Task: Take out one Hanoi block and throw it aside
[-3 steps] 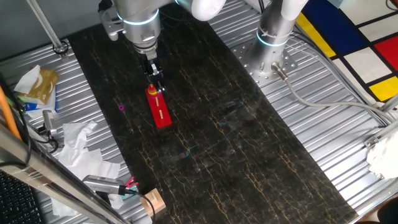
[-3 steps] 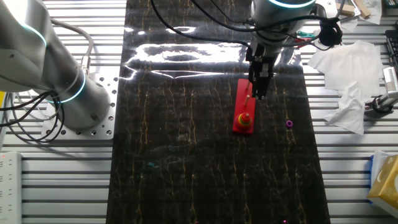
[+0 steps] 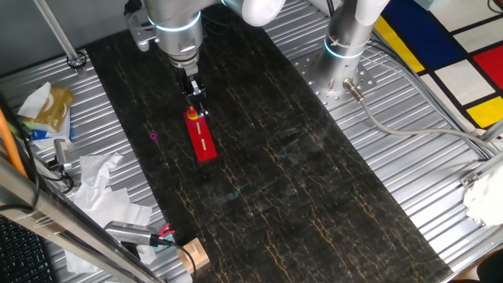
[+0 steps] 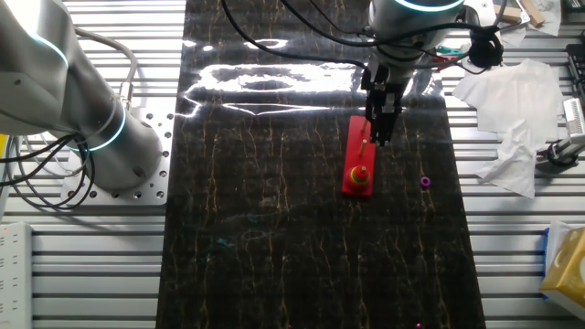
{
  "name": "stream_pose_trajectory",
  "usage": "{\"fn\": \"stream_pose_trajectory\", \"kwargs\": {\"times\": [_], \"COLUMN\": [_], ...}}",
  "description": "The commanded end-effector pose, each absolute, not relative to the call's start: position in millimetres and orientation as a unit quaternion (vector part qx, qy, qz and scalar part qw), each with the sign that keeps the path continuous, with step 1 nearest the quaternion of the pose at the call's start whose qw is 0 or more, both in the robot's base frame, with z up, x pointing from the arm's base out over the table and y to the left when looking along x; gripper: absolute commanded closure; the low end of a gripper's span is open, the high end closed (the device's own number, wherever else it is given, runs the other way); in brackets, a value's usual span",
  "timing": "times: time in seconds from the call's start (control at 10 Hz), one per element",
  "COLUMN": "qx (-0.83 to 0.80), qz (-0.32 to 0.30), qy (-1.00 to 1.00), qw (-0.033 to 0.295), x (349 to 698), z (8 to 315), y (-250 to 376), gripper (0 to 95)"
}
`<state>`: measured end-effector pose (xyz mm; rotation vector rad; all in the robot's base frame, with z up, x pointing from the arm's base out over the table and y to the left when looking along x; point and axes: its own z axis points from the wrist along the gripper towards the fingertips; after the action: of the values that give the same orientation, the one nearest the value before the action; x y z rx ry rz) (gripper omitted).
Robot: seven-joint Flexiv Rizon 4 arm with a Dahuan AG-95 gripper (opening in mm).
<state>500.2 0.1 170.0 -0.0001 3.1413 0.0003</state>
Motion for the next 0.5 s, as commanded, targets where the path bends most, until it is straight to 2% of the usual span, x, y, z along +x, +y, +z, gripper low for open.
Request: {"fn": "stream_pose_trajectory", "kwargs": {"times": [0.1,0.5], "qx": [-0.009,-0.014], "qz": [0.017,0.011], "qy": [0.996,0.996], "qw": [0.086,0.083], "x": [500.1,499.8], "z": [170.1,171.1], "y": [0.0,0.1], "gripper": [95.0,95.0]}}
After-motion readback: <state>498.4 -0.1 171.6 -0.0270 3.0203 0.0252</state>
